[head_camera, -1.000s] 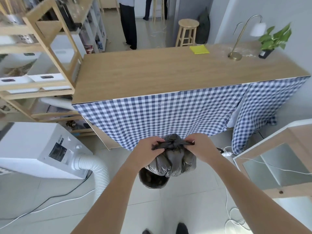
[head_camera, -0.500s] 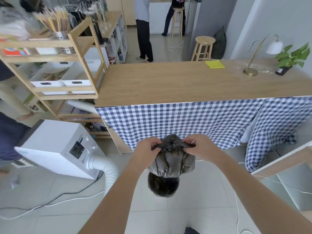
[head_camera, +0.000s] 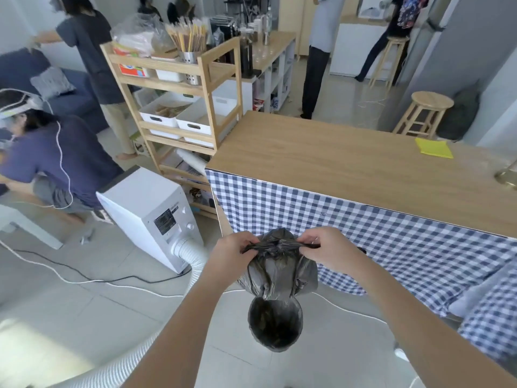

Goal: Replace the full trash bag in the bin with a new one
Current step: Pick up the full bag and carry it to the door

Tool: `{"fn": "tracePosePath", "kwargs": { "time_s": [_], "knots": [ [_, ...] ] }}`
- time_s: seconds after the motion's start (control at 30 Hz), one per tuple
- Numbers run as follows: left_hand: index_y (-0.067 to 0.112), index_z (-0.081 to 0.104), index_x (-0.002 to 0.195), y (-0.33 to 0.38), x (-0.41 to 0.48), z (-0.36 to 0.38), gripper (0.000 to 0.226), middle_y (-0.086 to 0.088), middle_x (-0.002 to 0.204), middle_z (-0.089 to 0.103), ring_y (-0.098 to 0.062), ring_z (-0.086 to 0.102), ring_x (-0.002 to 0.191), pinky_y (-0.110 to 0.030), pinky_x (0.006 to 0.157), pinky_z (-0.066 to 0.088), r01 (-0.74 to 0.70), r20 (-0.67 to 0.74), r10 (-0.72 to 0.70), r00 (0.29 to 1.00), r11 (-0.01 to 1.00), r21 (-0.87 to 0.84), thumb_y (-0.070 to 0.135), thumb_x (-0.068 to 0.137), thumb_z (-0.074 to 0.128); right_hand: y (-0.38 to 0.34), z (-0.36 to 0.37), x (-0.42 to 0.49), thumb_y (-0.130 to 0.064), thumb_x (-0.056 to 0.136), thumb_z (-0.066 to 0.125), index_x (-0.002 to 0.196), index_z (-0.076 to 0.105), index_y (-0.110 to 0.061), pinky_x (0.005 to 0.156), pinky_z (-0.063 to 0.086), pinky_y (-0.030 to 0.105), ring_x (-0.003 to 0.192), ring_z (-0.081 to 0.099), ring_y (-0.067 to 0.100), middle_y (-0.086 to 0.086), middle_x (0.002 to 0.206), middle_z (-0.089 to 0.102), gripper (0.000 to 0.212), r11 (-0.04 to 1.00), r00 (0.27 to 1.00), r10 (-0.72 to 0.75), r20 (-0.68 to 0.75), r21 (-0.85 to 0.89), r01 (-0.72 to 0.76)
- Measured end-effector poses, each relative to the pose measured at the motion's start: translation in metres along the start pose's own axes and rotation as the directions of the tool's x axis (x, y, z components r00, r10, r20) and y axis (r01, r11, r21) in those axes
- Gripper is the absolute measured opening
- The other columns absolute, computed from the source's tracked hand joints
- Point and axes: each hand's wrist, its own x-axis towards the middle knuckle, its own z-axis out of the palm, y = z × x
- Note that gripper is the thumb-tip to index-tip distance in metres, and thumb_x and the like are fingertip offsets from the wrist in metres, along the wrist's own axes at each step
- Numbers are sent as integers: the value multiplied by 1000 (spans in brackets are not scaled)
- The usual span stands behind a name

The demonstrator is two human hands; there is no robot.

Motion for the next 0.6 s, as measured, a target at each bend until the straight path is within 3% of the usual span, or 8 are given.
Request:
{"fn": "tracePosePath", "kwargs": {
  "time_s": [0.1,0.23,0.37,0.6],
  "knots": [
    [26,79,104,-6,-13,-6,19,24,87,68,12,61,80,1,72,39,56,-71,-58,996,998,-22,12,91,76,-12,1,15,-26,97,69,106,77,-29,88,51,26,98,66,-1,-18,104,73,12,996,995,-75,61,-44,78],
    [28,78,107,-20,-40,-23,20,14,96,73,-5,64,88,-18,83,48,160,-148,-167,975,985,-60,15,93,75,-40,16,34,-25,96,70,109,76,-30,89,48,23,98,63,-5,-18,105,72,15,980,977,-170,129,-77,181],
    [32,79,106,-44,-70,-55,21,25,89,68,-4,63,85,-4,73,39,248,-230,-259,938,966,-77,17,92,75,-79,44,52,-25,96,71,109,77,-30,93,47,25,99,61,-7,-23,103,70,15,956,944,-258,208,-89,281],
    [37,79,105,-96,-147,-122,22,20,84,68,-3,63,80,-2,67,38,411,-407,-414,815,906,-98,23,89,77,-173,120,69,-28,94,72,106,77,-33,93,51,30,102,63,-2,-19,104,73,14,885,843,-405,353,-81,459]
  ]
}}
